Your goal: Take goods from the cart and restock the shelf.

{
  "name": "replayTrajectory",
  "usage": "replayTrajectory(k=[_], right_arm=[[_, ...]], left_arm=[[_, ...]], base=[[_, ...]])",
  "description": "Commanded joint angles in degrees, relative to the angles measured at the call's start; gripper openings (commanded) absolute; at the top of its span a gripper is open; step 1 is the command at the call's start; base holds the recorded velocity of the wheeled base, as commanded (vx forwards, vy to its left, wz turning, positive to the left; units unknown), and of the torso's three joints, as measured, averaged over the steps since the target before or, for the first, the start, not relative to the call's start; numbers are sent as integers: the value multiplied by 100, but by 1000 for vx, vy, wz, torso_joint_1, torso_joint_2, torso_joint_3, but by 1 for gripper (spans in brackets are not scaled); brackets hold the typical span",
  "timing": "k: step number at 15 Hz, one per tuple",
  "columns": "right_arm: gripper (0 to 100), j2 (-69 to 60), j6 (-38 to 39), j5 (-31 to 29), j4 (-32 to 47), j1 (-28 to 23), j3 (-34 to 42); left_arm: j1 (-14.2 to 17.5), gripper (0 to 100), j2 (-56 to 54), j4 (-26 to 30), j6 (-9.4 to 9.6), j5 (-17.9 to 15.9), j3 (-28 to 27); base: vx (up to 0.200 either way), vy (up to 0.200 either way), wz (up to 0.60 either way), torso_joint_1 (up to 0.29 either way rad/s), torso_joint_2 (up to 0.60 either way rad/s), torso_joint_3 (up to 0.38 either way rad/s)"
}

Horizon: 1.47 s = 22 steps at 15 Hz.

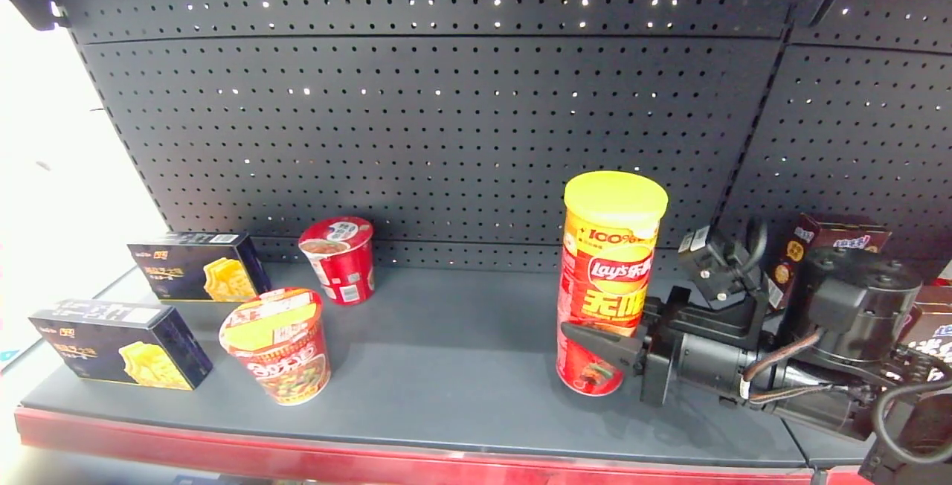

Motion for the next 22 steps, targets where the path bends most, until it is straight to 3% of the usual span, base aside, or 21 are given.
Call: replayTrajectory(k=[1,10,22], right_arm=[[0,121,7,1,-62,69,159],[0,1228,25,-122,-1178,78,71],[0,1325,25,-139,-1318,192,185]], left_arm=[[1,0,-2,-2,-23,-2,5],[1,0,-11,-2,-32,-2,57],[71,0,-134,7,-102,7,198]], base=[[0,0,0,0,0,0],[0,0,0,0,0,0],[0,0,0,0,0,0]])
